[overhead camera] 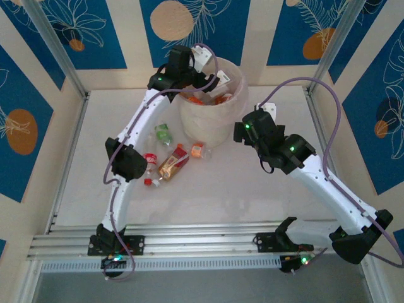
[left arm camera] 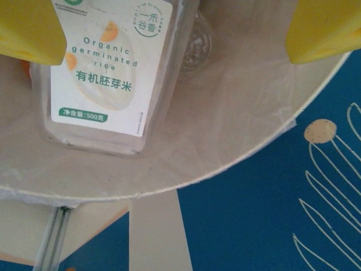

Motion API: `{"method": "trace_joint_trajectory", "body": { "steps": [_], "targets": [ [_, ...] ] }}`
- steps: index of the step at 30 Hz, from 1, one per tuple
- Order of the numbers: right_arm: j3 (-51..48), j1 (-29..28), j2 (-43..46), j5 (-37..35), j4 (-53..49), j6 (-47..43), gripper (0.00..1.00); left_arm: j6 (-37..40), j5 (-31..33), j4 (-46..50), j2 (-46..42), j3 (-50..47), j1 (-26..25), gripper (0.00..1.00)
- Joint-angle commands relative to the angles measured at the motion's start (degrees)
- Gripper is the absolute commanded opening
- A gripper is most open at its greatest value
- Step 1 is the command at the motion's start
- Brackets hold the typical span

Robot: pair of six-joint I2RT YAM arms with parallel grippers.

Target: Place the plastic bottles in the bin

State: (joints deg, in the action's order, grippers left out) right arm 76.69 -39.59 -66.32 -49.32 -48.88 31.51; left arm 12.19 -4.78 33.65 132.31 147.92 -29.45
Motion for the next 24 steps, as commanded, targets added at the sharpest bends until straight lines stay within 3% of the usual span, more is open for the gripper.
{"method": "trace_joint_trajectory", "body": {
  "steps": [1,11,24],
  "targets": [
    [0.3,0.4,0.49,-0.82,-0.24,1.53,0.99,0.67,1.91,-0.78,-0.07,2.27,-0.61,0.99],
    [0.9,0.66,0.58,-0.78,-1.69,2.52,0.99,-1.6,6.04,-1.3,-3.92,2.2,-0.61,1.0],
    [1.1,1.46,0.08,0.69,-4.58,5.34,0.99,-7.52,14.33,5.97,-18.07,-1.2,-0.61,0.99]
  ]
}}
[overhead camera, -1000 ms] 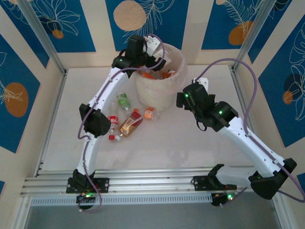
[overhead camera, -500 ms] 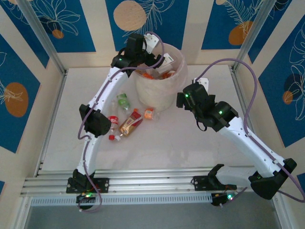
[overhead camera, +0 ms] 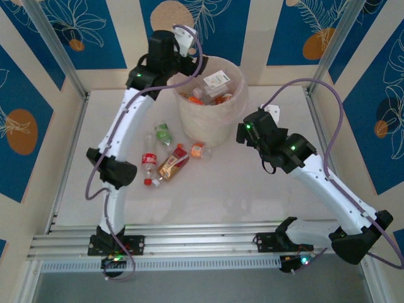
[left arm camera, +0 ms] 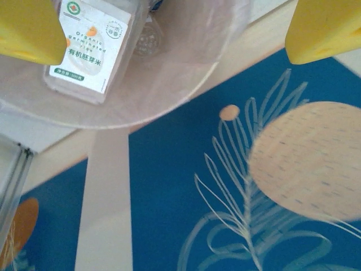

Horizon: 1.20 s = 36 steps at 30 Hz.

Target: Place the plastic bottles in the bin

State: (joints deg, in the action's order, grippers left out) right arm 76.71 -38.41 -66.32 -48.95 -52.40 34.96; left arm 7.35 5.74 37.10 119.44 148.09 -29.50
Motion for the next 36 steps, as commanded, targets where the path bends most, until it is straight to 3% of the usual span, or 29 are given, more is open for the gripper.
{"method": "trace_joint_trajectory", "body": {
  "steps": [1,4,12,19,25,36],
  "targets": [
    [1.07,0.27,-0.09,0.56,-1.4,1.82,0.99,-3.42,4.37,2.66,-6.87,-3.21,-0.56,0.99],
    [1.16,0.27,-1.24,1.21,-2.93,1.98,0.99,-5.82,6.05,2.01,-13.52,-12.12,-0.56,0.99],
    [-1.5,-0.56,-3.62,3.92,-6.21,5.22,0.99,-12.51,12.96,-7.2,-37.43,-48.43,-0.56,1.0],
    [-6.24,-1.31,-4.85,7.49,-7.05,9.88,0.99,-22.49,19.72,-6.96,-52.43,-72.61,-0.5,1.0],
    [-8.73,-1.71,-6.27,8.83,-7.8,13.78,0.99,-27.66,23.2,-1.52,-55.39,-82.6,0.18,1.0],
    [-11.56,-1.88,-8.55,8.79,-7.43,17.55,0.99,-30.37,13.77,-3.9,-49.49,-90.1,5.59,0.99]
  ]
}}
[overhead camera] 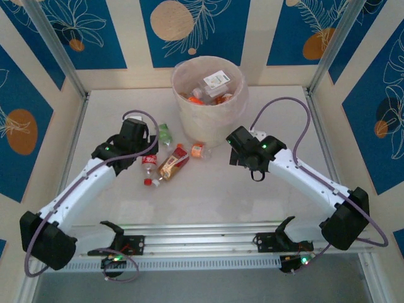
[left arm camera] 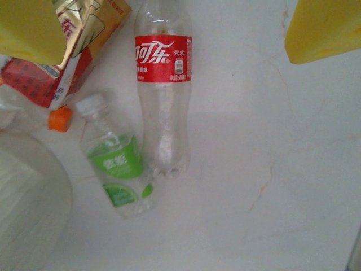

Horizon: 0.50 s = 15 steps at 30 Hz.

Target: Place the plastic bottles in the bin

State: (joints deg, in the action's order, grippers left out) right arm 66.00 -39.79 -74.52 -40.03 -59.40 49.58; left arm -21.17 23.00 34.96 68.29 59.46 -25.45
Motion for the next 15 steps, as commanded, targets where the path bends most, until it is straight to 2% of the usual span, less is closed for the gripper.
{"method": "trace_joint_trajectory", "body": {
  "steps": [1,7,12,15],
  "targets": [
    [-0.93,-0.46,-0.44,-0.29,-0.46,2.98,0.99,-1.9,-4.41,-2.35,2.54,-1.91,2.11,0.99],
    [-1.38,-0.55,-0.63,-0.82,-0.74,3.27,0.99,-2.67,-9.9,-6.04,8.66,-4.32,5.23,0.98],
    [-1.14,-0.48,-0.7,-1.19,-0.81,3.29,0.99,-2.68,-13.64,-8.77,13.34,-4.71,7.06,0.9],
    [-0.96,-0.53,-0.8,-1.17,-0.9,3.2,0.99,-2.65,-15.06,-10.18,15.59,-4.71,7.78,0.9]
  ]
}}
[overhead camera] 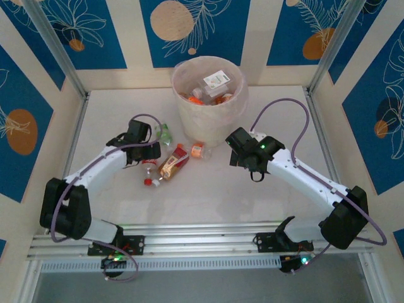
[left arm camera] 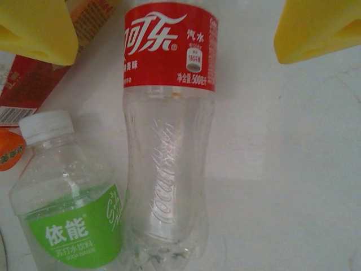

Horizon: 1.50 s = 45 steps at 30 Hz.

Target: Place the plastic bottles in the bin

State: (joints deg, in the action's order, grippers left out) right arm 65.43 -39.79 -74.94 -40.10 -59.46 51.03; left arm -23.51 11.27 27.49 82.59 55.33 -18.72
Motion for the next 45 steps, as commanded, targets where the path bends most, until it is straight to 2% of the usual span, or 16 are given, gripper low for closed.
{"method": "trace_joint_trajectory", "body": {
  "steps": [1,17,25,30,37,45],
  "targets": [
    [-0.33,-0.54,-0.4,-1.08,-0.88,1.68,0.99,-0.29,-3.73,-3.07,2.08,-0.57,1.28,0.9],
    [0.49,-0.51,-1.44,-1.56,-1.05,1.49,0.99,-0.74,-4.85,-5.51,10.6,-1.01,3.66,0.87],
    [0.66,-0.51,-1.29,-1.56,-1.42,1.53,0.99,-1.37,-3.09,-5.49,12.44,-1.7,4.34,0.84],
    [0.52,-0.46,-0.92,-1.63,-1.36,1.46,0.99,-1.98,-2.83,-6.04,12.25,-2.73,5.1,0.77],
    [1.43,-0.46,-0.72,-2.05,-1.88,2.77,0.99,-1.92,-2.35,-6.86,11.07,-4.43,6.04,0.6],
    [-0.57,-0.43,3.52,-2.23,0.69,1.9,0.99,-1.71,-0.32,-4.97,8.48,-3.8,6.38,0.49]
  ]
}}
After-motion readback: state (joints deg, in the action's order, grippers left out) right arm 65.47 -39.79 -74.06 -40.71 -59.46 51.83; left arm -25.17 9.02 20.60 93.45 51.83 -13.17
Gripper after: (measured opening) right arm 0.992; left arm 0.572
